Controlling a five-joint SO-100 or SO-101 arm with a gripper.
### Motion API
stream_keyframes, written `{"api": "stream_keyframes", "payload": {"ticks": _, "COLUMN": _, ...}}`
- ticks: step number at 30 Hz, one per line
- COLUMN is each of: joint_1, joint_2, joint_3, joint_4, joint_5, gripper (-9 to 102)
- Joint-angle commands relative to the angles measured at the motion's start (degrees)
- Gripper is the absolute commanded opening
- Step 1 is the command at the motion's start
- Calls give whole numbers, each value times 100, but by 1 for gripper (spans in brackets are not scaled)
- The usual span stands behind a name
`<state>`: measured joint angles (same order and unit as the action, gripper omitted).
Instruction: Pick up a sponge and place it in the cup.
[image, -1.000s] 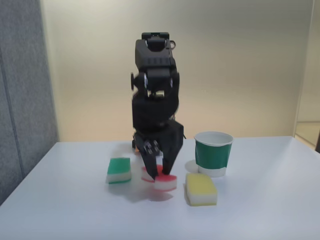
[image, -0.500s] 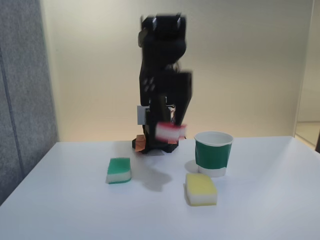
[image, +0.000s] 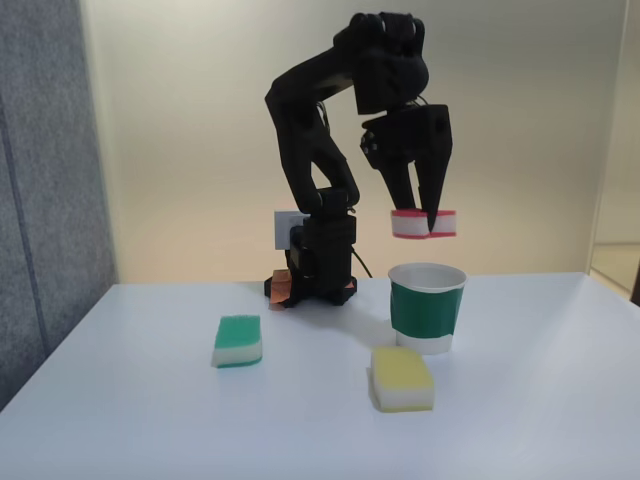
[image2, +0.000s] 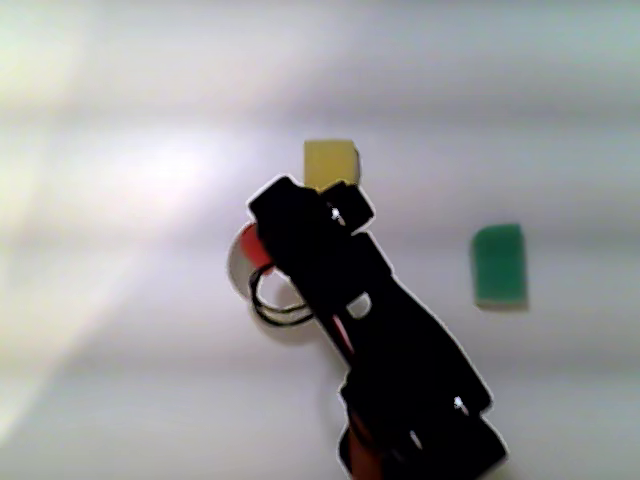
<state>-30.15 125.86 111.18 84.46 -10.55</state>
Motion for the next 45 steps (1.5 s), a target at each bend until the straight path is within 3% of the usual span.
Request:
{"api": "stream_keyframes", "payload": {"ticks": 1, "joint_1": -255, "joint_2": 281, "joint_3": 246, "joint_4": -141, "joint_5": 79, "gripper": 0}}
{"api": "stream_keyframes", "payload": {"ticks": 6, "joint_1": -281, "joint_2": 492, "joint_3": 677, "joint_4": -571, "joint_5": 79, "gripper": 8}}
{"api": "stream_keyframes", "payload": {"ticks": 14, "joint_1": -308, "joint_2": 677, "joint_3": 773, "joint_4": -826, "joint_5": 79, "gripper": 31}}
{"api": "stream_keyframes", "payload": {"ticks": 19, "joint_1": -308, "joint_2": 765, "joint_3": 791, "joint_4": -1020, "joint_5": 88, "gripper": 36}}
{"api": "stream_keyframes", "payload": {"ticks": 23, "joint_1": -281, "joint_2": 791, "joint_3": 650, "joint_4": -949, "joint_5": 141, "gripper": 28}}
{"api": "stream_keyframes", "payload": {"ticks": 26, "joint_1": -105, "joint_2": 1011, "joint_3": 536, "joint_4": -888, "joint_5": 114, "gripper": 10}}
{"api": "stream_keyframes", "payload": {"ticks": 35, "joint_1": 1266, "joint_2": 2171, "joint_3": 510, "joint_4": -1134, "joint_5": -70, "gripper": 0}}
{"api": "stream_keyframes", "payload": {"ticks": 41, "joint_1": 2531, "joint_2": 2689, "joint_3": 738, "joint_4": -2171, "joint_5": -580, "gripper": 0}}
{"api": "stream_keyframes", "payload": {"ticks": 45, "joint_1": 2953, "joint_2": 3041, "joint_3": 923, "joint_4": -2065, "joint_5": -396, "gripper": 0}}
